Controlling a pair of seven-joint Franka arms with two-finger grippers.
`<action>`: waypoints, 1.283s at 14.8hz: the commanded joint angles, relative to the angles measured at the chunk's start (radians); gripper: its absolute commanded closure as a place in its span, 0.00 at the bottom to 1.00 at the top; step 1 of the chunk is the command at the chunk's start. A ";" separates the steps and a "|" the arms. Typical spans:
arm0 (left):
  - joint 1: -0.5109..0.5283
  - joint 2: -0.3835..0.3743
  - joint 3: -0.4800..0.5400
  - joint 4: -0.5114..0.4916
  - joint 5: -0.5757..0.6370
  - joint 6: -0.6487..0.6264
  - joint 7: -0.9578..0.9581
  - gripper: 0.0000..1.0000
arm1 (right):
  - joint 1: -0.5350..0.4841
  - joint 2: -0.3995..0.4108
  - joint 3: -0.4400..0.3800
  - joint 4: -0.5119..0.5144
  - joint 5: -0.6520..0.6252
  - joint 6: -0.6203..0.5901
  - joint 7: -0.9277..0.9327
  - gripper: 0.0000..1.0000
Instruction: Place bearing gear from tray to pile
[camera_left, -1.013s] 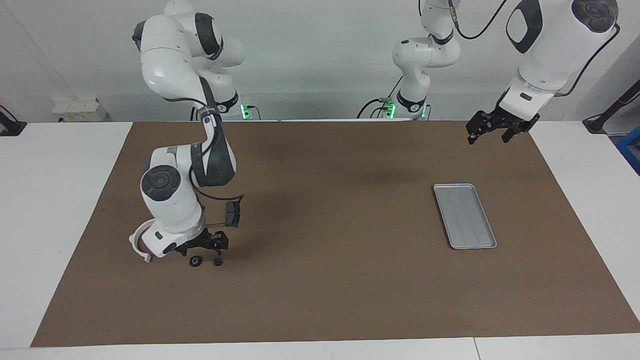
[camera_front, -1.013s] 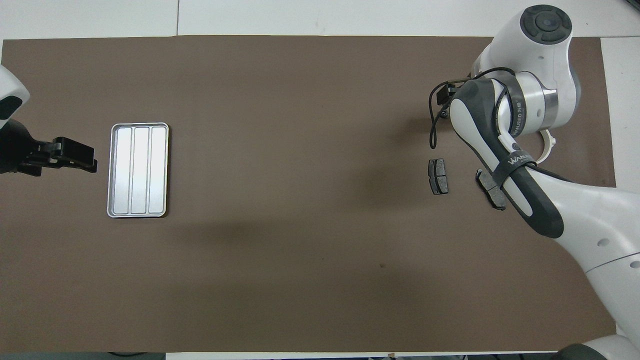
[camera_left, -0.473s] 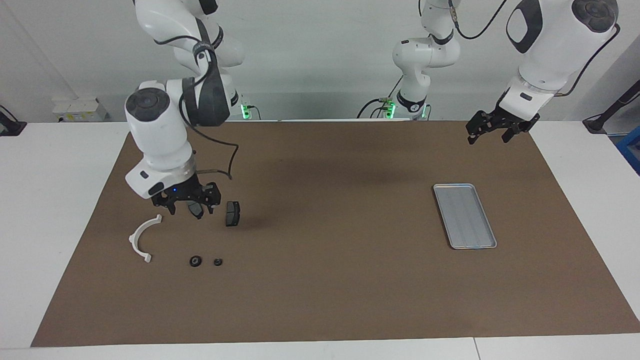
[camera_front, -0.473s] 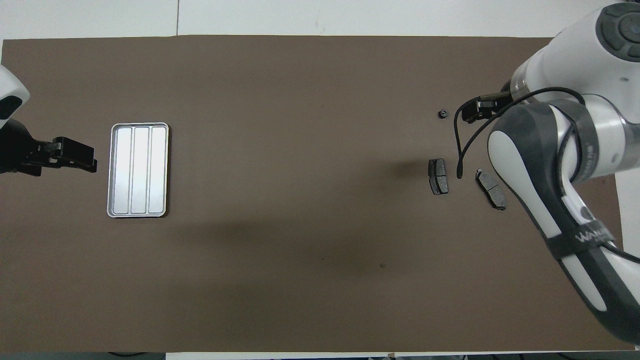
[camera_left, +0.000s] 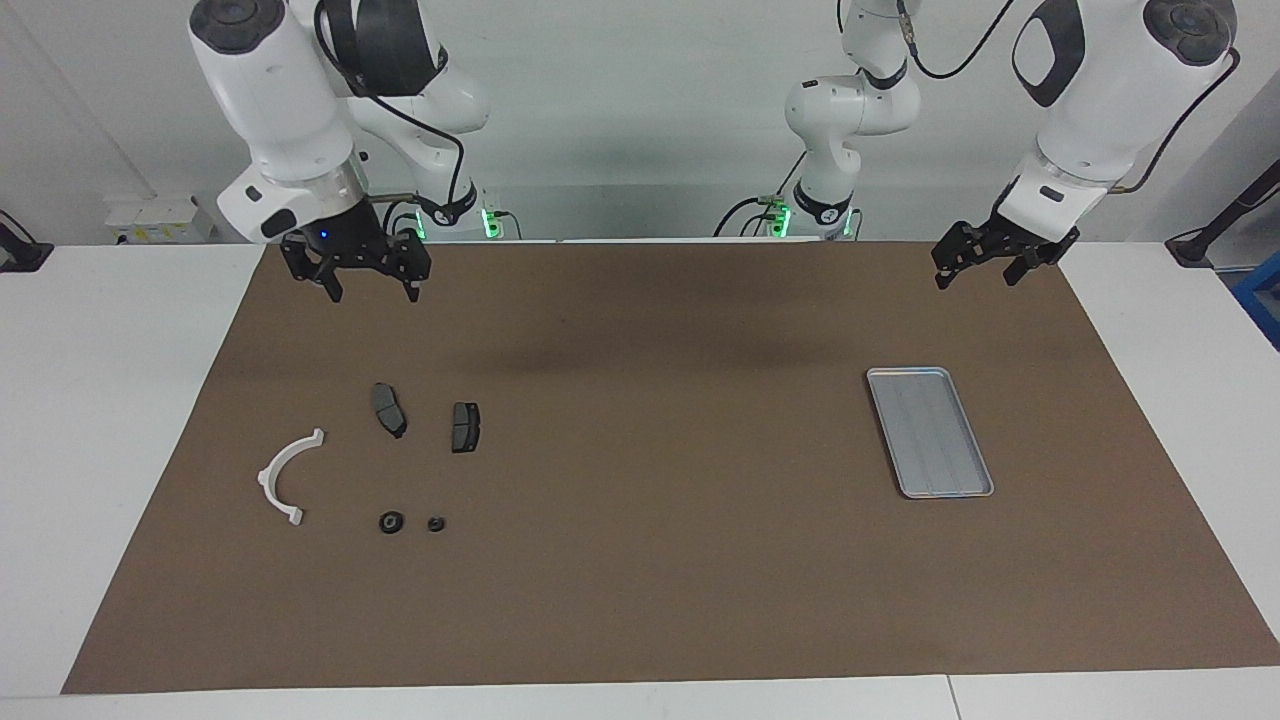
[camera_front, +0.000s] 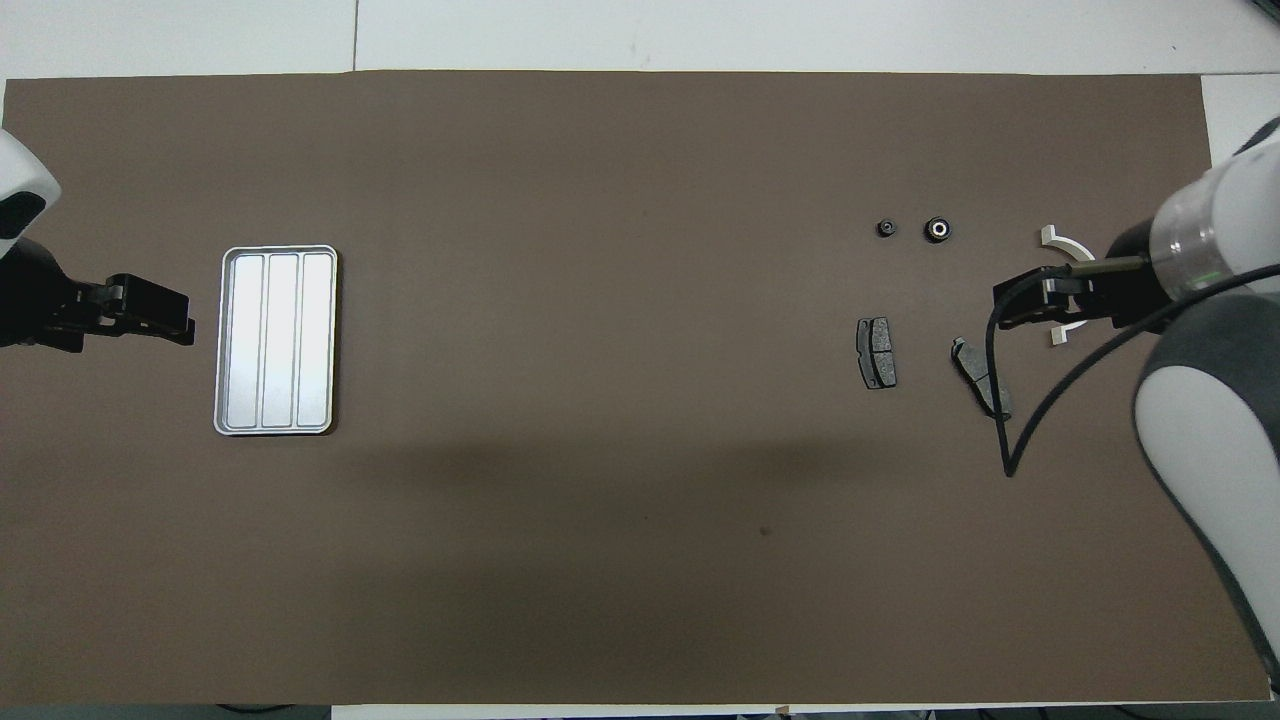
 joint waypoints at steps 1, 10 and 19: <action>-0.011 0.016 0.007 0.029 0.011 -0.014 0.011 0.00 | -0.001 -0.088 -0.016 -0.036 0.031 -0.052 -0.008 0.00; -0.011 0.016 0.006 0.026 0.011 0.001 0.045 0.00 | 0.001 -0.108 -0.013 -0.012 -0.020 -0.112 -0.009 0.00; -0.011 0.013 0.006 0.019 0.009 0.007 0.045 0.00 | -0.001 -0.100 -0.006 -0.013 -0.046 -0.057 -0.008 0.00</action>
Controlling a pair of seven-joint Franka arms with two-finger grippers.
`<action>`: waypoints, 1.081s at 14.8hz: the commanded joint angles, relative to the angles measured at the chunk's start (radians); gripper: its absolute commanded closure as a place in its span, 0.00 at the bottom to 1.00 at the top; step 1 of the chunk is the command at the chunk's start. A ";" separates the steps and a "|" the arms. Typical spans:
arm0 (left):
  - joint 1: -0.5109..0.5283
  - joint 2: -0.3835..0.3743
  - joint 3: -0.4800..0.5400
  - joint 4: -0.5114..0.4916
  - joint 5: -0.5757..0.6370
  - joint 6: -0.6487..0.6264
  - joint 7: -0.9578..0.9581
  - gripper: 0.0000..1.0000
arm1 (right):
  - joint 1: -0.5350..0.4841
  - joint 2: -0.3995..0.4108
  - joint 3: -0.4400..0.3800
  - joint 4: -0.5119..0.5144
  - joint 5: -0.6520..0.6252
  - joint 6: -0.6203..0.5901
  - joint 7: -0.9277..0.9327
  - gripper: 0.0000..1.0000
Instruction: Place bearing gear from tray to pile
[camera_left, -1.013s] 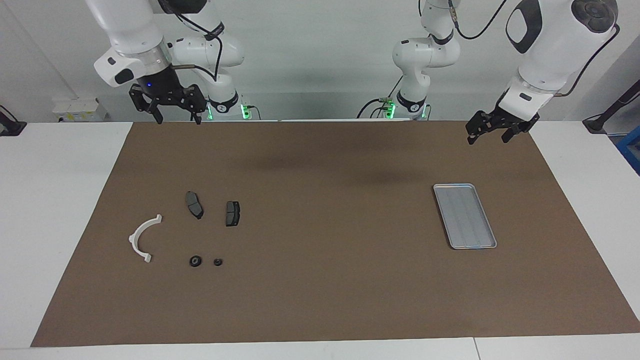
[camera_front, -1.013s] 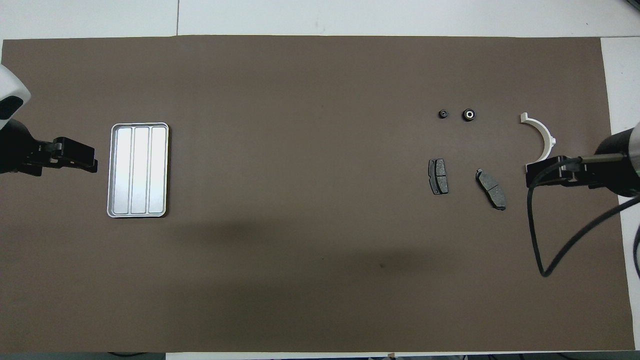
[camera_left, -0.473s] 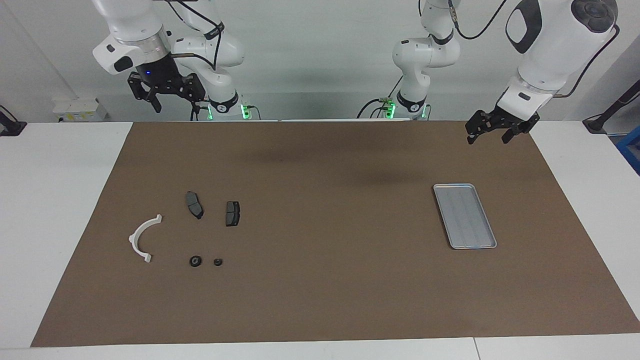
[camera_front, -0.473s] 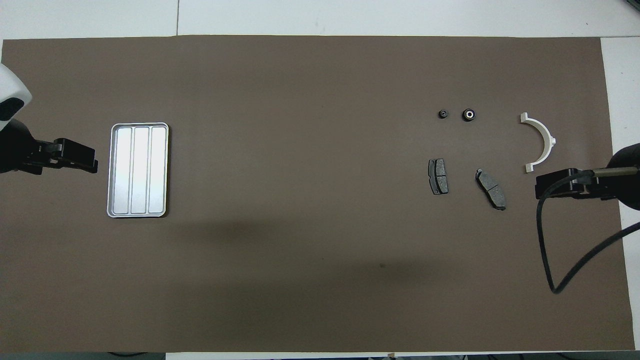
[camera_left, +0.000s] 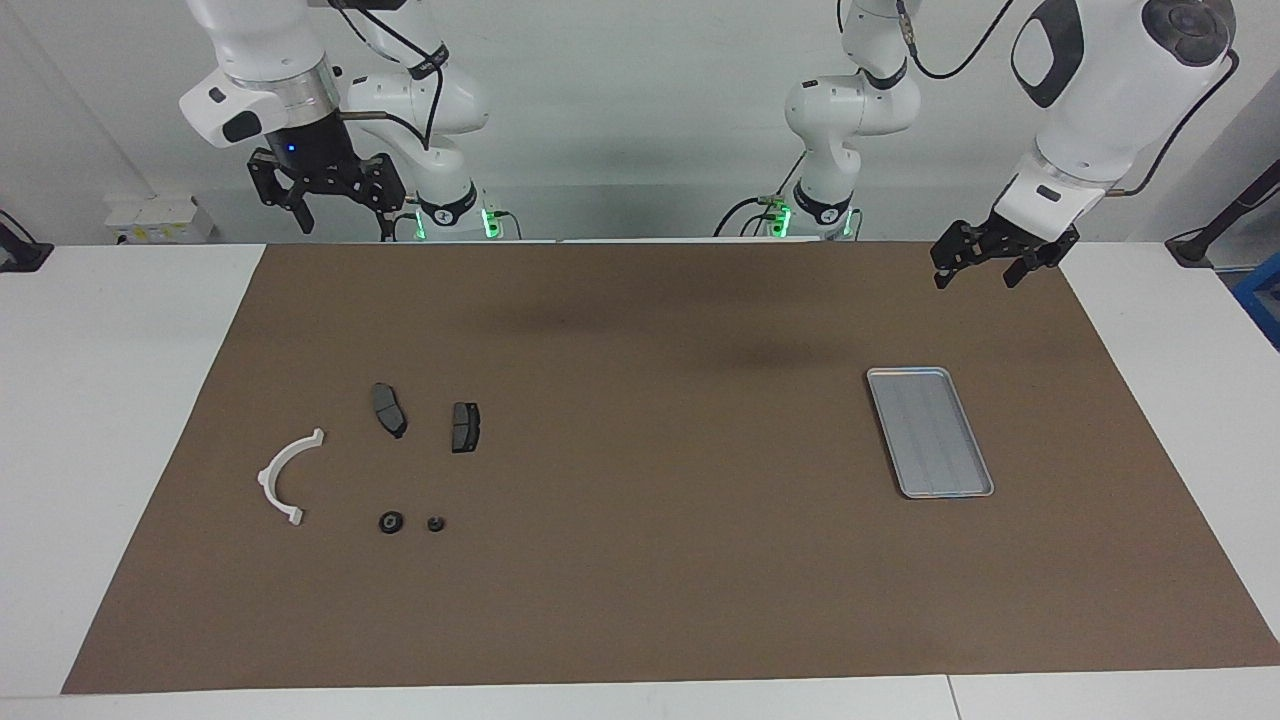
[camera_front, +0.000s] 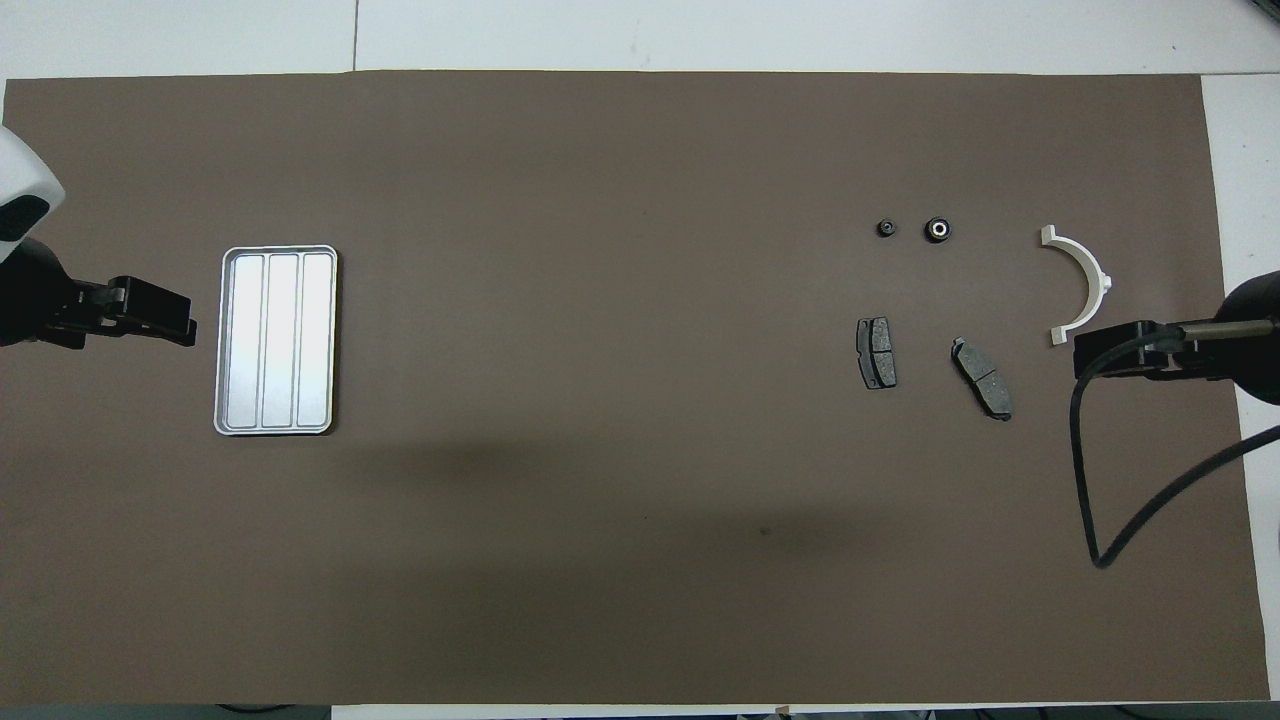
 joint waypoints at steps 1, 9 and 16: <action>-0.010 0.012 0.007 0.019 0.009 0.004 0.011 0.00 | -0.006 -0.003 0.007 -0.008 0.001 0.011 -0.006 0.00; -0.009 0.012 0.007 0.018 0.008 0.011 0.011 0.00 | -0.012 -0.001 0.007 -0.007 0.054 0.017 -0.005 0.00; -0.010 0.009 0.007 0.006 0.008 0.022 0.002 0.00 | -0.009 -0.001 0.005 -0.007 0.051 0.017 -0.003 0.00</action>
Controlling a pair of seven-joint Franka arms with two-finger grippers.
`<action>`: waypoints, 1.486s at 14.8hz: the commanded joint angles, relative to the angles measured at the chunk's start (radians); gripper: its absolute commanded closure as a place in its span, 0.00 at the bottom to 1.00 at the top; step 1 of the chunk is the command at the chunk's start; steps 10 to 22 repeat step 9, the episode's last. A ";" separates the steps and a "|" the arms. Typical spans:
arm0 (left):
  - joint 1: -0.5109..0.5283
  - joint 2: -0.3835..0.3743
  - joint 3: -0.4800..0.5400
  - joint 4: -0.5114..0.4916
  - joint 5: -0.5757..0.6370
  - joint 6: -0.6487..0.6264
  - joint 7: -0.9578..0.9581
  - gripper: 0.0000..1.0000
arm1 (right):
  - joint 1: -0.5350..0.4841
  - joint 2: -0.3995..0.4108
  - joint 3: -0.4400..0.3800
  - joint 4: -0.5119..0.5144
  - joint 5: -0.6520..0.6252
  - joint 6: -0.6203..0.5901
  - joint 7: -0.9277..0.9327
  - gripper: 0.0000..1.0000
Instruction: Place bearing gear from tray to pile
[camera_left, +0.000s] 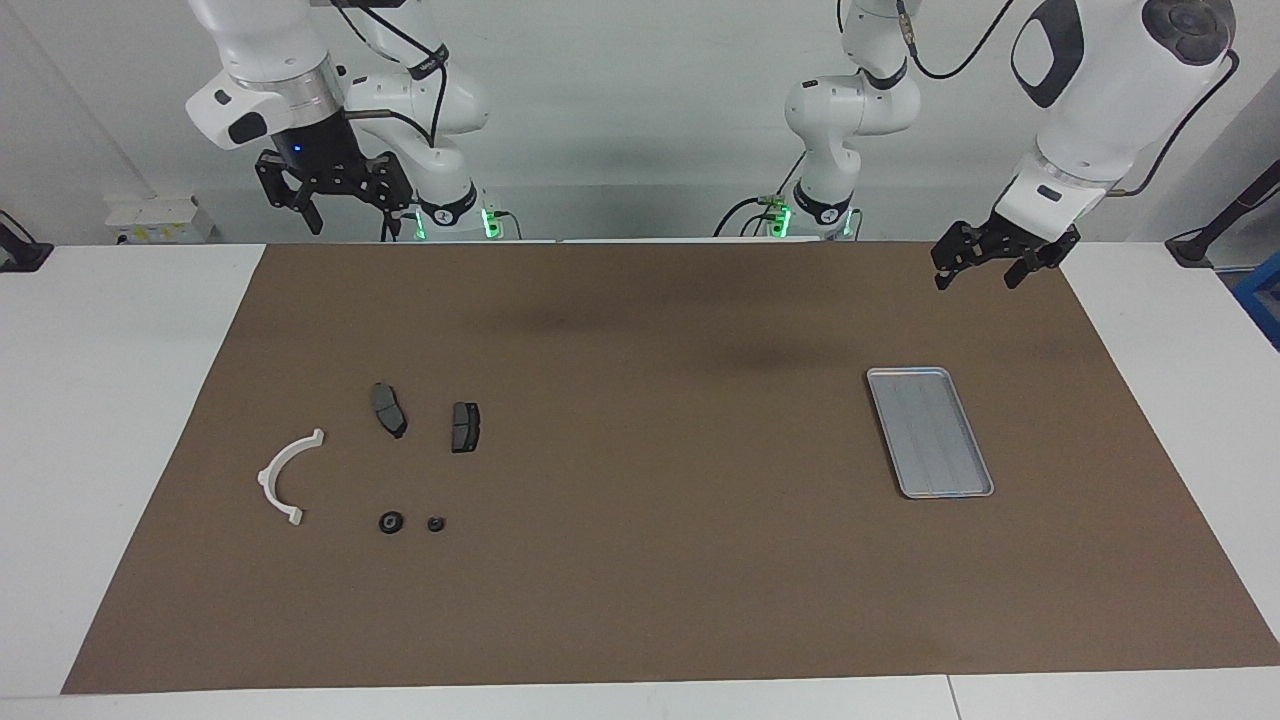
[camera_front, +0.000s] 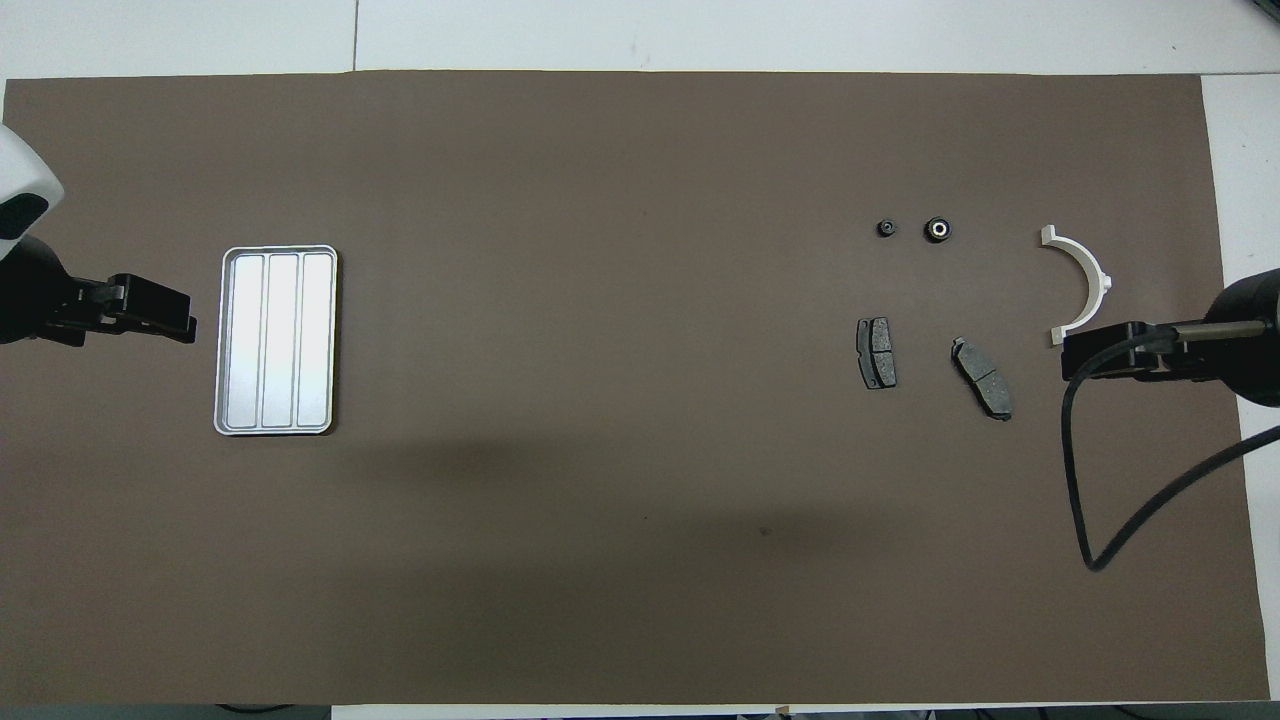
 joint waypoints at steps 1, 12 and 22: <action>-0.010 0.004 0.007 -0.004 0.008 0.021 0.000 0.00 | -0.008 -0.002 0.004 -0.007 0.020 0.018 -0.003 0.00; -0.007 -0.002 0.008 -0.019 0.008 0.028 0.000 0.00 | -0.014 -0.003 -0.003 -0.007 0.019 0.014 -0.006 0.00; -0.007 -0.002 0.008 -0.019 0.008 0.028 0.000 0.00 | -0.014 -0.003 -0.003 -0.007 0.019 0.014 -0.006 0.00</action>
